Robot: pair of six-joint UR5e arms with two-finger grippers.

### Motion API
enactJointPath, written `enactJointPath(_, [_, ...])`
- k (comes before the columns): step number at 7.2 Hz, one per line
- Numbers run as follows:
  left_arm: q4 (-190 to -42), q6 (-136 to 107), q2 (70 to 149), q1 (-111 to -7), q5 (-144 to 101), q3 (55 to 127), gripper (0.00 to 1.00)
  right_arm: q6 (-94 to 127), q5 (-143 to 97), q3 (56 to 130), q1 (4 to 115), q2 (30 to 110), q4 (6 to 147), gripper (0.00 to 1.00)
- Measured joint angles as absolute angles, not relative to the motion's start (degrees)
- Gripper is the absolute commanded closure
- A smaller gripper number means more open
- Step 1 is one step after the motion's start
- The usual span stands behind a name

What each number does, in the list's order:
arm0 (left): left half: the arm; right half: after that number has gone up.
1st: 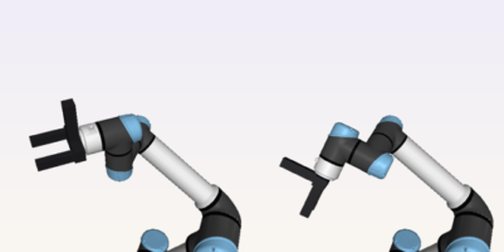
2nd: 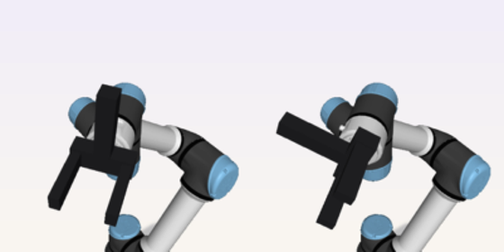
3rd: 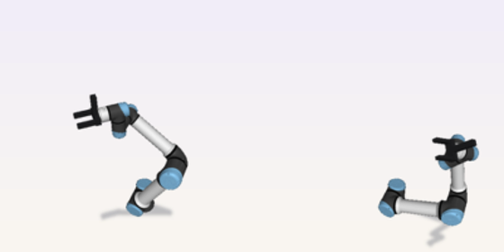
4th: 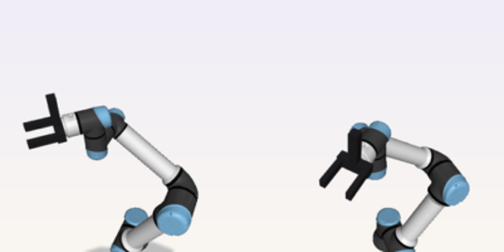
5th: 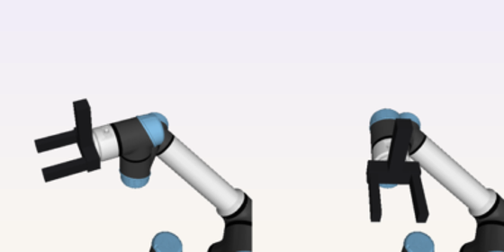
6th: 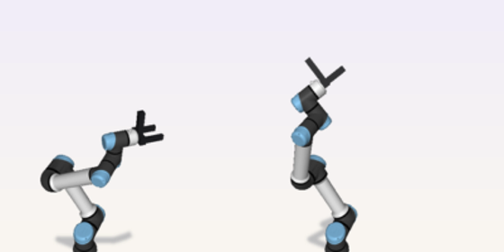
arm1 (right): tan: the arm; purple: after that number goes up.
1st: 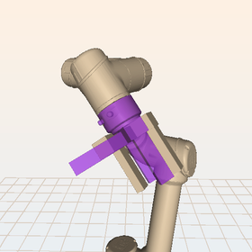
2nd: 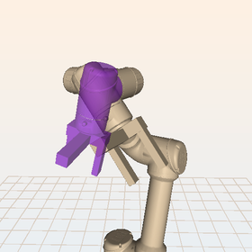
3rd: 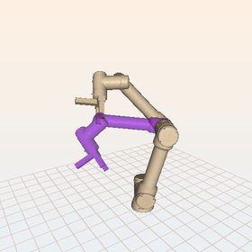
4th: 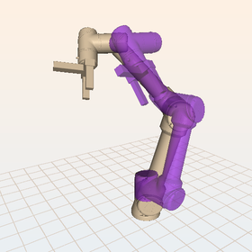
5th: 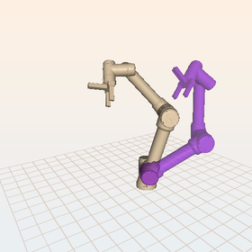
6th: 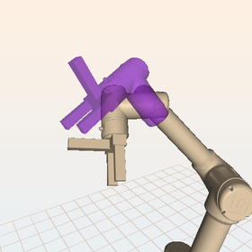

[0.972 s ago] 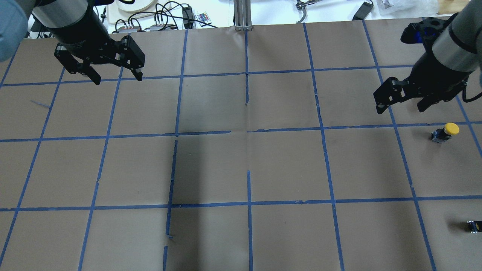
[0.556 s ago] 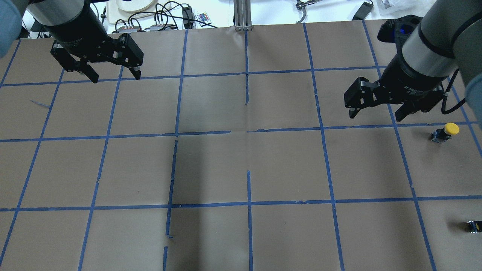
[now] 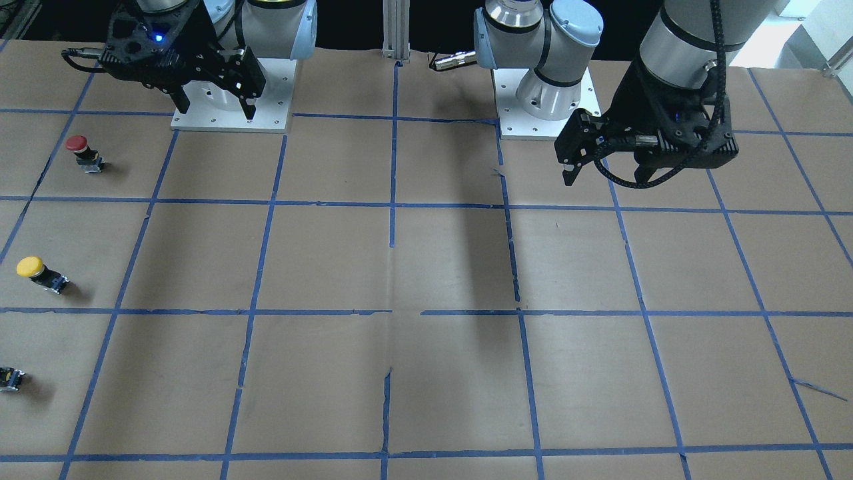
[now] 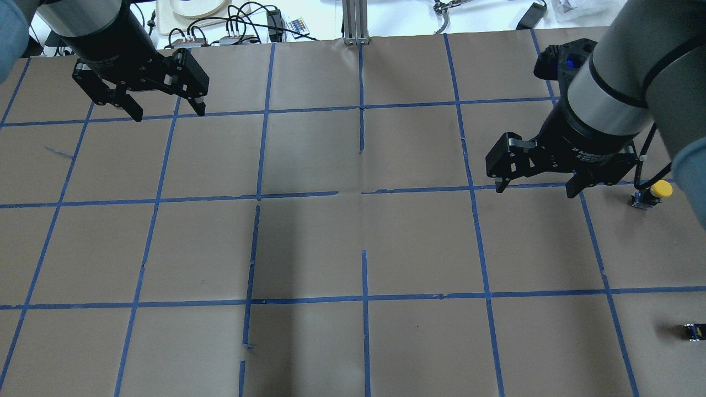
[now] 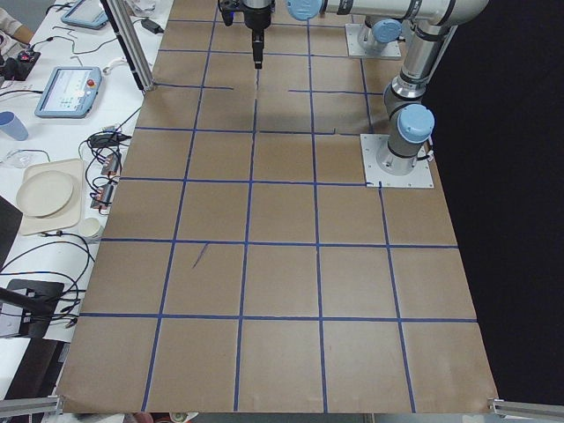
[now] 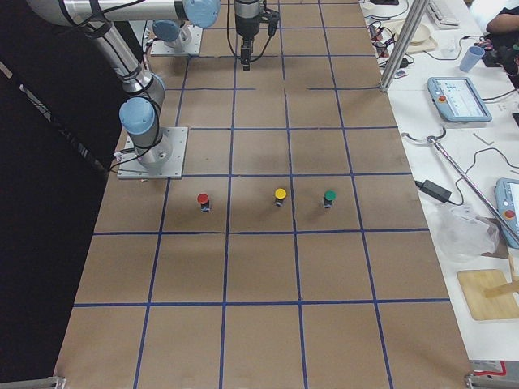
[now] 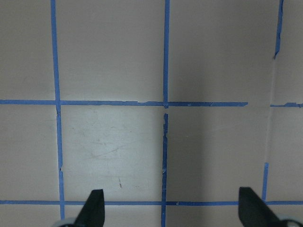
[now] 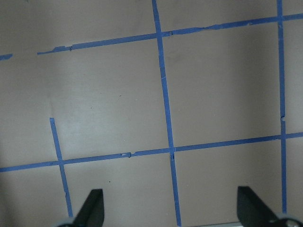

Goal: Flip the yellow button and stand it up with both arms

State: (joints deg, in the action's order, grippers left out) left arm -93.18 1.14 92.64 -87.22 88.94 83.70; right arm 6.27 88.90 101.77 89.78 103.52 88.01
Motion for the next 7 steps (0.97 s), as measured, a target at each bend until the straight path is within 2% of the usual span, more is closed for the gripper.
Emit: enactJointPath(7, [-91.9, 1.2, 94.5, -87.1, 88.9, 83.1, 0.0, 6.2, 89.4, 101.1, 88.7, 103.2, 86.5, 0.0])
